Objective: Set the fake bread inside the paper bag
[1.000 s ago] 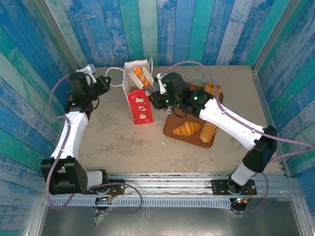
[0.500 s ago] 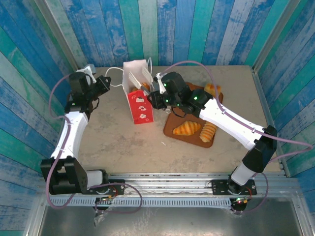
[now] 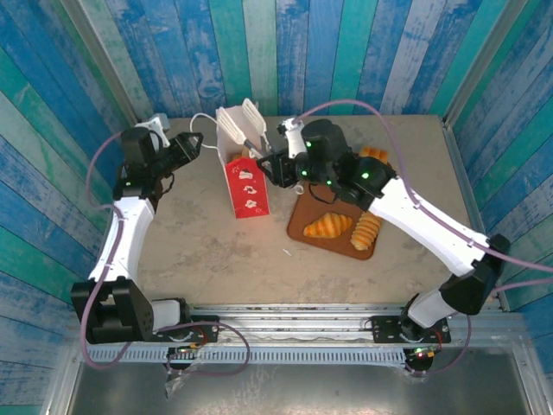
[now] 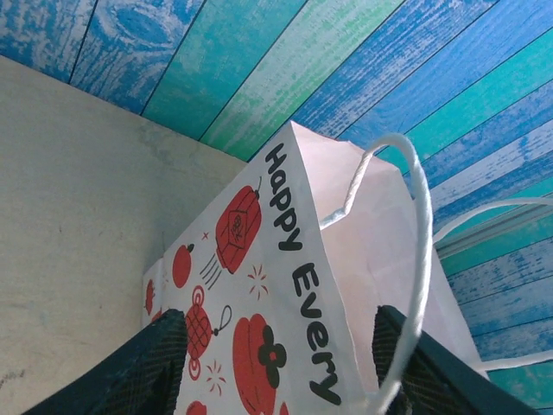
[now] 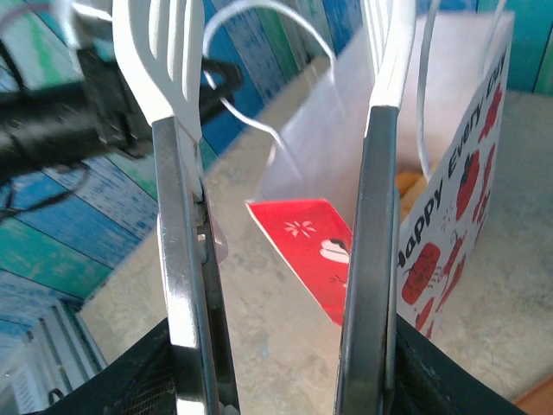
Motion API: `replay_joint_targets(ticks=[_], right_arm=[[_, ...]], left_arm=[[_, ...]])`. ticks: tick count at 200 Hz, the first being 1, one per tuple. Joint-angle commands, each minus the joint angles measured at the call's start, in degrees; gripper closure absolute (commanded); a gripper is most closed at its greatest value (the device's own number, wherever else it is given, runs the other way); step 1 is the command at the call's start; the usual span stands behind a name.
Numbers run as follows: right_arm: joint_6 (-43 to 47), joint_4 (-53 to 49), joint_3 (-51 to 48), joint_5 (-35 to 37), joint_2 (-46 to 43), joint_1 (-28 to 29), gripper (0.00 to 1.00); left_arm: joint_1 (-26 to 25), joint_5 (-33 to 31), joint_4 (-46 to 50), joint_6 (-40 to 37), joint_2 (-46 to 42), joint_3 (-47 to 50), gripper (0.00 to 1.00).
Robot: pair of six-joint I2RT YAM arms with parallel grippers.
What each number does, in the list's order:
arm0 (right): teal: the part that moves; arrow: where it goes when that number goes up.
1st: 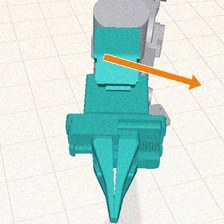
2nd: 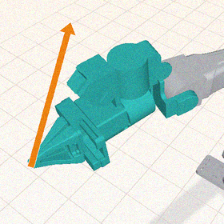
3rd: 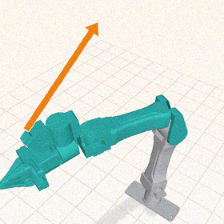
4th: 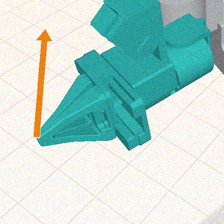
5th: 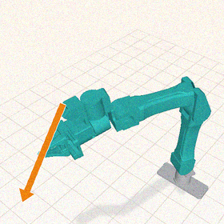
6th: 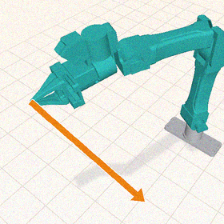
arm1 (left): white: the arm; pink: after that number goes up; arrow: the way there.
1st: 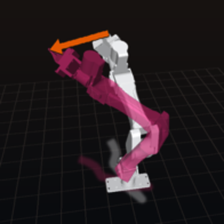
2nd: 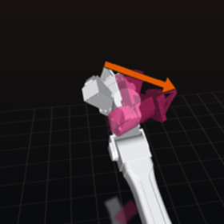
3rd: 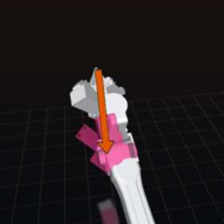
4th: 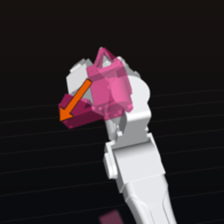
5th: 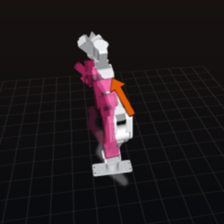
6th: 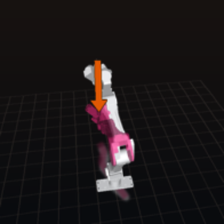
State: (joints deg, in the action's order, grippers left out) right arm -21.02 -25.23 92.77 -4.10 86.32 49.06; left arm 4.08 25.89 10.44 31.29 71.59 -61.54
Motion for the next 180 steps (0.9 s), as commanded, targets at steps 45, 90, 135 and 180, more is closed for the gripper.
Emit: replay_joint_targets(ticks=[45,90,135,180], right_arm=[[4.7,-0.2,-1.0,4.5,-13.6,-1.3,0.3],[-3.1,-6.1,-11.3,5.9,-21.2,-13.3,0.32],[-4.7,-9.2,-18.6,5.9,-24.2,-20.2,0.34],[-4.6,-13.5,-21.9,5.2,-20.7,-25.0,0.34]], left_arm=[[0.2,-3.0,0.2,-1.2,-10.3,1.0,0.25],[0.2,-8.5,2.1,-3.7,-16.1,4.1,0.2],[0.2,-12.4,4.8,-6.3,-21.2,7.2,0.17],[0.2,-12.1,6.1,-6.5,-24.0,10.3,0.02]])
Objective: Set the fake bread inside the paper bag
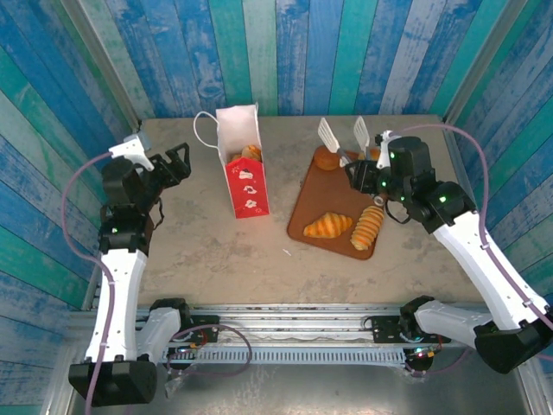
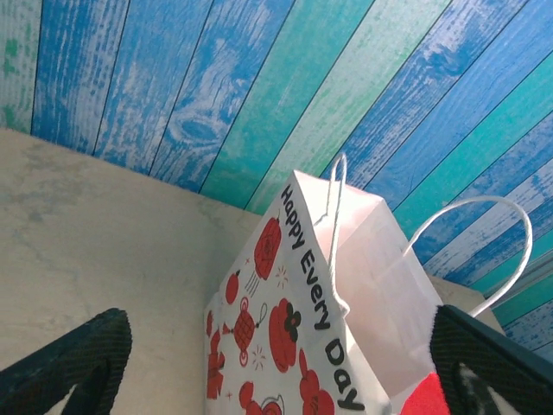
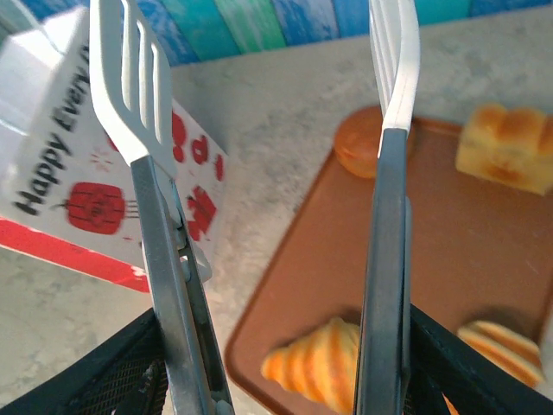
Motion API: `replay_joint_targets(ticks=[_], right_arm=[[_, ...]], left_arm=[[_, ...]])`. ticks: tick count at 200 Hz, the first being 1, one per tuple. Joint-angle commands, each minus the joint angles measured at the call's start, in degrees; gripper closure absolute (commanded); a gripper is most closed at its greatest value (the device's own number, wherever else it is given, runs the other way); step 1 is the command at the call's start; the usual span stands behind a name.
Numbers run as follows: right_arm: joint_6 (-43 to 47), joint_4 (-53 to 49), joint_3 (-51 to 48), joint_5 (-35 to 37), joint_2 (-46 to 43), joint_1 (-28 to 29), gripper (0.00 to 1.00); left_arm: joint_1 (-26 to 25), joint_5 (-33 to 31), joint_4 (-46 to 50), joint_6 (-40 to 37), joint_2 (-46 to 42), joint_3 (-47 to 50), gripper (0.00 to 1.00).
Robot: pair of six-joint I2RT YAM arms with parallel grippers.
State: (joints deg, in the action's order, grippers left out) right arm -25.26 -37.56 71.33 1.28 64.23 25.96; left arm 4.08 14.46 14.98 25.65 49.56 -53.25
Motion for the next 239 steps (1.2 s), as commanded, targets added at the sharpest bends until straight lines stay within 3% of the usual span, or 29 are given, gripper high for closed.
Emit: replay_joint_targets(ticks=[1,77,162,239], right_arm=[[-0.4,-1.3,-0.5,-0.1,1.5,-1.9,0.34],[1.6,-0.8,-2.1,-2.7,15.6,-5.1,0.37],[6.3,3.1,2.3,-4.3,29.4,-6.8,0.38],[9.4,4.2,7.6,-1.5,36.0,-7.0,0.38]], left_arm=[[0.2,-0.7,1.5,-0.8,-2.0,2.2,0.02],[0.2,1.9,-2.0,3.5,-2.6,11.3,0.02],[0.2,0.8,-2.4,2.7,0.0,11.1,0.06],[0.2,-0.2,-2.1,2.0,1.3,10.0,0.06]])
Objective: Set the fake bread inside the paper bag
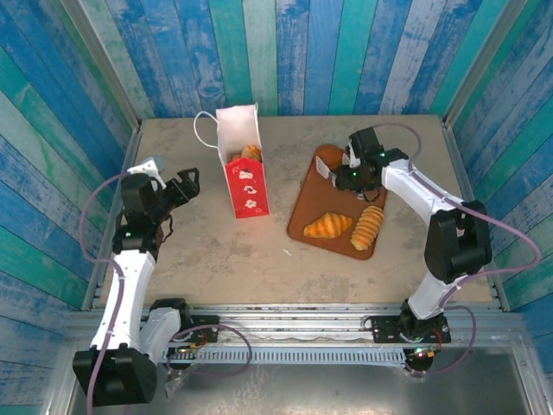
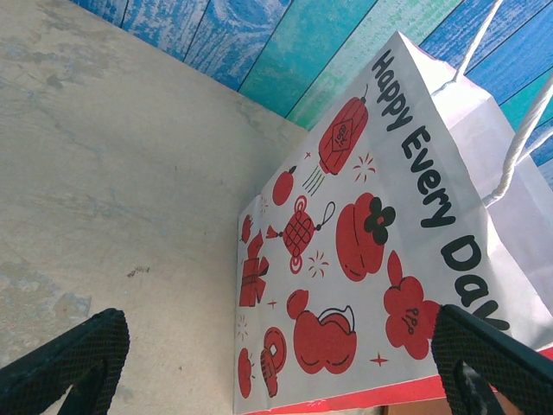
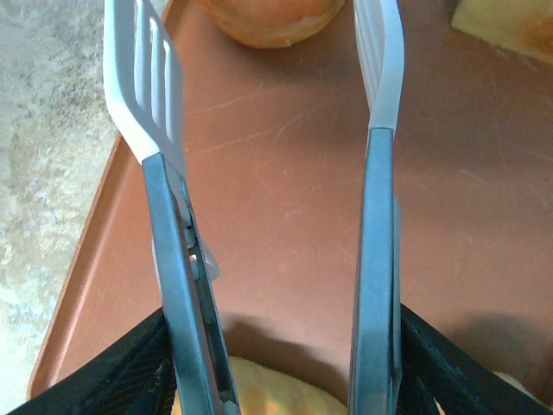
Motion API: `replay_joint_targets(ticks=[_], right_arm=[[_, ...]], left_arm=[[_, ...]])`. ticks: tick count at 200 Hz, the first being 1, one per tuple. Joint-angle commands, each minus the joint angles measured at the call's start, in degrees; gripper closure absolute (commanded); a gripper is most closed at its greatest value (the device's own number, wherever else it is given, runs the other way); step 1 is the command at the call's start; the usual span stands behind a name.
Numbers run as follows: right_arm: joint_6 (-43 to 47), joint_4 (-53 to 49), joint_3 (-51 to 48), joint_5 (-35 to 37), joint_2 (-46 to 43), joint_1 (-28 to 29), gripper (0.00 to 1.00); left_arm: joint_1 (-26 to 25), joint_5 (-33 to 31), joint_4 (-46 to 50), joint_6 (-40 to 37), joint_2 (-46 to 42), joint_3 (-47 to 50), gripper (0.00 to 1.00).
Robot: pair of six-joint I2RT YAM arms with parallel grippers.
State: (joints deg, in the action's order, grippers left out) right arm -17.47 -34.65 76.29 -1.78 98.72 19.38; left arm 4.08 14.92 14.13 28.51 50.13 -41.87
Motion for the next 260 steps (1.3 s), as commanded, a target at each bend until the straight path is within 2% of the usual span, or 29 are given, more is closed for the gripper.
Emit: replay_joint_targets(ticks=[1,48,202,260], right_arm=[[1.6,1.3,2.7,1.6,1.6,-0.4,0.39],[1.5,1.2,4.6,3.1,3.5,-1.1,0.38],[2.9,2.1,7.0,0.6,9.3,-1.7,0.38],[2.9,2.1,5.7,0.6,7.3,-1.7,0.58]], left_arm=[[0.2,-0.7,-1.2,-0.8,0.7,-1.4,0.06],[0.2,-0.9,-1.3,-1.1,1.4,-1.9,0.06],[0.2,-1.4,-1.4,-1.6,3.6,-4.0,0.06],[0.3,-1.7,-1.3,-1.7,3.1,-4.6,0.06]])
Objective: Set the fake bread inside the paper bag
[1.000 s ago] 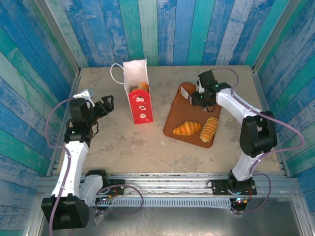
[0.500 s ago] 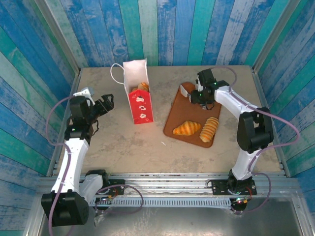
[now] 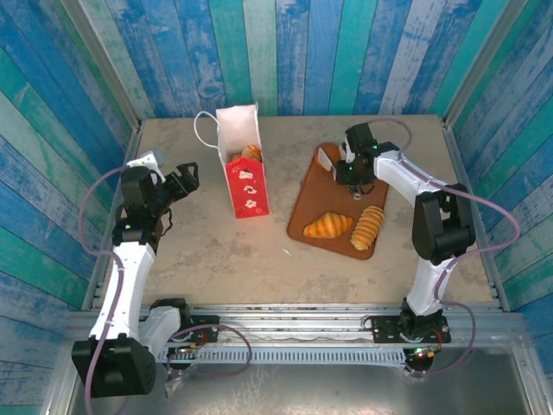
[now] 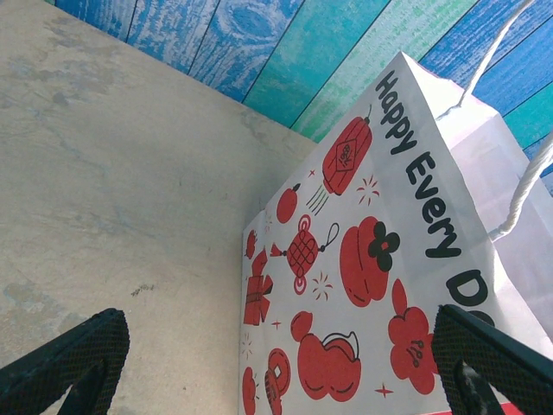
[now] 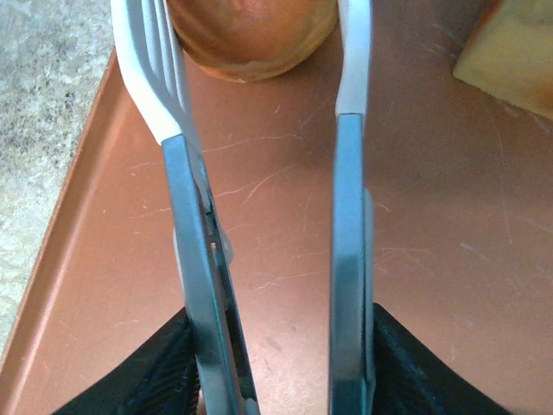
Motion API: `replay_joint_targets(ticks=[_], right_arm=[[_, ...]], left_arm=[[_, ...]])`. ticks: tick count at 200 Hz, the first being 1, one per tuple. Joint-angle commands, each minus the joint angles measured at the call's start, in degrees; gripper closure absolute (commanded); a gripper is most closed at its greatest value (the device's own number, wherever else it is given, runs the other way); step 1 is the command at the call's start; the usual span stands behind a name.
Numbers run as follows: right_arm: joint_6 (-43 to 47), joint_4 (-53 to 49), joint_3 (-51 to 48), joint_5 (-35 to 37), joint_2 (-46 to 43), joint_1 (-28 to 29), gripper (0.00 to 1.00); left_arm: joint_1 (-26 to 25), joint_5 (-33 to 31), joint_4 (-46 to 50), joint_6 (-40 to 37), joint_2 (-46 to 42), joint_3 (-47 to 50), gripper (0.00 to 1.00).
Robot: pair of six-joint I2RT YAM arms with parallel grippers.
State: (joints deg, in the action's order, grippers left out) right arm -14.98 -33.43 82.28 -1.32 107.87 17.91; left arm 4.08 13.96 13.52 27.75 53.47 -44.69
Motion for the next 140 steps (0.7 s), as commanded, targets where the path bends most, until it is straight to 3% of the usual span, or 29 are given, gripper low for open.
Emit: replay_joint_targets(ticks=[1,48,92,140], right_arm=[[0.5,0.9,-0.4,0.2,-2.0,-0.2,0.59],[-0.9,1.5,-5.0,0.5,-7.8,-0.2,0.74],[-3.7,2.7,-10.6,0.1,-16.6,-0.2,0.81],[-6.5,3.1,-13.7,-2.0,-28.9,0.1,0.84]], left_arm=[[0.2,-0.7,-0.7,-0.9,-0.2,-1.9,0.06],[0.2,-1.0,-0.5,-0.7,-0.4,-4.2,0.06],[0.2,-0.5,0.3,1.5,0.1,-8.8,0.06],[0.2,8.1,1.8,2.9,7.6,-18.1,0.02]])
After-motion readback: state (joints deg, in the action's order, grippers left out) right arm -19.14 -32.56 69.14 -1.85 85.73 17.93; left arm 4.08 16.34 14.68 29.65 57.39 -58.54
